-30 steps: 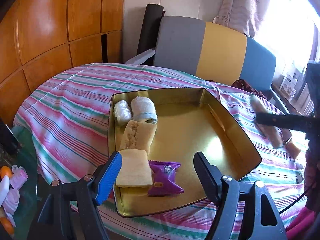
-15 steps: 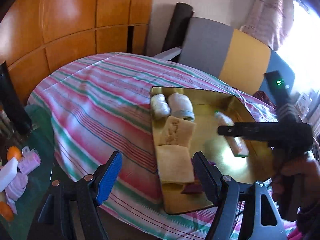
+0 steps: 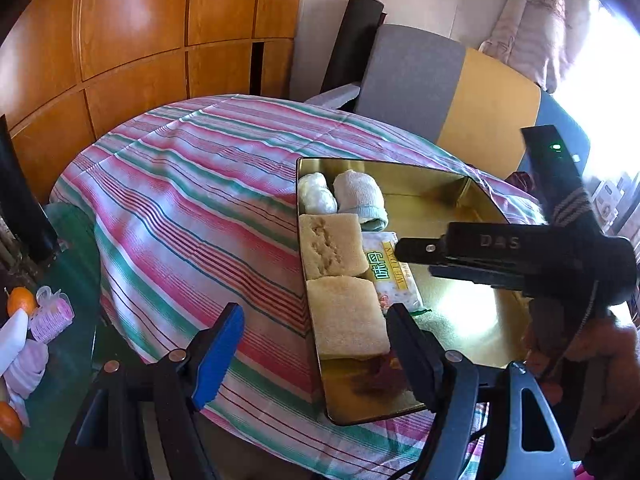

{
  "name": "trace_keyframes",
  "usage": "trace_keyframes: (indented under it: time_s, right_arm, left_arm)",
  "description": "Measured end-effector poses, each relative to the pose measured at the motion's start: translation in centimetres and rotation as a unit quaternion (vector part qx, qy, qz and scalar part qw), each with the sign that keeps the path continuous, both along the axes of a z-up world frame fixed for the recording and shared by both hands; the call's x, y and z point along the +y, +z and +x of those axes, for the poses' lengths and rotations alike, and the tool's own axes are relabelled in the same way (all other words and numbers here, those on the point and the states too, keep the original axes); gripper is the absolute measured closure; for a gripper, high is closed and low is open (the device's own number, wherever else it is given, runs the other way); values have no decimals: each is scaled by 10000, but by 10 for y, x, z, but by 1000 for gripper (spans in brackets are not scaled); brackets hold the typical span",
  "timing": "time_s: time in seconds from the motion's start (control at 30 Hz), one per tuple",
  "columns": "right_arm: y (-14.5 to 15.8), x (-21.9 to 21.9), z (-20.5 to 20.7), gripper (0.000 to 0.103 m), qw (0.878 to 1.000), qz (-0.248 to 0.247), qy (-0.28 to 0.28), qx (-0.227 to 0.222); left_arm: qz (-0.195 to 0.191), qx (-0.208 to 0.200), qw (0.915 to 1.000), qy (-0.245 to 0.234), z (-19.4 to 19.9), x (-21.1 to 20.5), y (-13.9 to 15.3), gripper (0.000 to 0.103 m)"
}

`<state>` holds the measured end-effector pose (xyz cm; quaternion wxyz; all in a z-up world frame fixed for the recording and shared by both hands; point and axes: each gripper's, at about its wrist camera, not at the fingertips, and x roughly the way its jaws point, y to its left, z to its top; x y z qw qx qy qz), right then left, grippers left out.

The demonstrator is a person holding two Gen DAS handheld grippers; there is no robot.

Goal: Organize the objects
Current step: 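Lower the WEIDAN packet into the gold tray and open the right gripper, then move the left gripper to the items and grasp a purple snack packet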

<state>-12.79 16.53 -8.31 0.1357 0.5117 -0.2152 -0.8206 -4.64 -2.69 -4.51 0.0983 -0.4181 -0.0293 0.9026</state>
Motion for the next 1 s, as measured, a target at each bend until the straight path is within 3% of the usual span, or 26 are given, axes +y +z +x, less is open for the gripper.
trace_keyframes:
  time_s: [0.2,0.27,0.43,0.57,0.8,1.0]
  right_arm:
    - [20,13,21,39,9984,436,-99,354]
    - [26,18,30,32,9967,635,-145,478]
    - [42,32,59,24,9901,1117,-185,827]
    - [50,49,81,22,9852,1360,-281,1001]
    - [61,108,120,21,9772,1687,-734,1062]
    - [69,189,155,21,9627,2064,-1490,921]
  left_arm:
    - [-38,80,9999,-81,3,6,3,28]
    - [-41,116,9999,-117,5,8,5,28]
    - [-60,205,9995,-218,10,13,10,28]
    - [-71,258,9991,-328,14,19,14,28]
    - [-111,309,9982,-502,19,31,19,28]
    - [-172,377,9958,-816,25,54,26,28]
